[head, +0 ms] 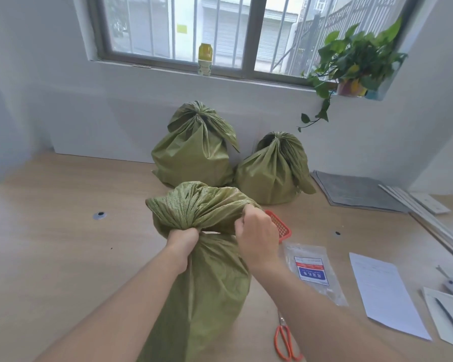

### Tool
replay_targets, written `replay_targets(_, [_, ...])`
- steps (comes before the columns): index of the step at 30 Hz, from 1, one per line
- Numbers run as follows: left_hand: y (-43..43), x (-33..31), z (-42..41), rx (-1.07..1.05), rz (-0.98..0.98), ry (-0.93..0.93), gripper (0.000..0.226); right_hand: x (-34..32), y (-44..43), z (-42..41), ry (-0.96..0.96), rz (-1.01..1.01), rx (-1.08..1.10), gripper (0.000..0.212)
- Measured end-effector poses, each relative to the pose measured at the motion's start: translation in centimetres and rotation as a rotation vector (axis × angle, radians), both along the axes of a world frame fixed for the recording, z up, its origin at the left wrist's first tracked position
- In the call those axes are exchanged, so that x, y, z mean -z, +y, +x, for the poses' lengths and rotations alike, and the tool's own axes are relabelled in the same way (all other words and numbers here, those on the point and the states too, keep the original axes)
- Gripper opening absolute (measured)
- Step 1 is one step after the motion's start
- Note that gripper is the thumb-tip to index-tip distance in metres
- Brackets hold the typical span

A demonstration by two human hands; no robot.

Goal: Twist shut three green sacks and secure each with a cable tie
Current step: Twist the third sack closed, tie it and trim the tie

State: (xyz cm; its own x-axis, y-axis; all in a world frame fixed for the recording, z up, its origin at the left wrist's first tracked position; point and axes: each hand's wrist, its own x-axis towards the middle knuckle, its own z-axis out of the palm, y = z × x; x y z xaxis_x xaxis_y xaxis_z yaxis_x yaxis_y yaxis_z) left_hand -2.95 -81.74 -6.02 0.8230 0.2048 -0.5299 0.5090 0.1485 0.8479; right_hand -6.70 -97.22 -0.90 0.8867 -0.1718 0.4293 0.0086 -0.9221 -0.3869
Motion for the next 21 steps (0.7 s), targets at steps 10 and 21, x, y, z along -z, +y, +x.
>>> replay_targets(10, [-1.4, 0.3, 0.9, 0.07, 0.02, -0.015, 0.034, 1.4, 1.1, 2.0, 0.442, 0.398, 0.057, 0.016])
replay_targets(21, [-1.1, 2.6, 3.0, 0.092, -0.089, 0.019, 0.038, 2.3, 0.9, 3.7, 0.684, 0.933, -0.072, 0.011])
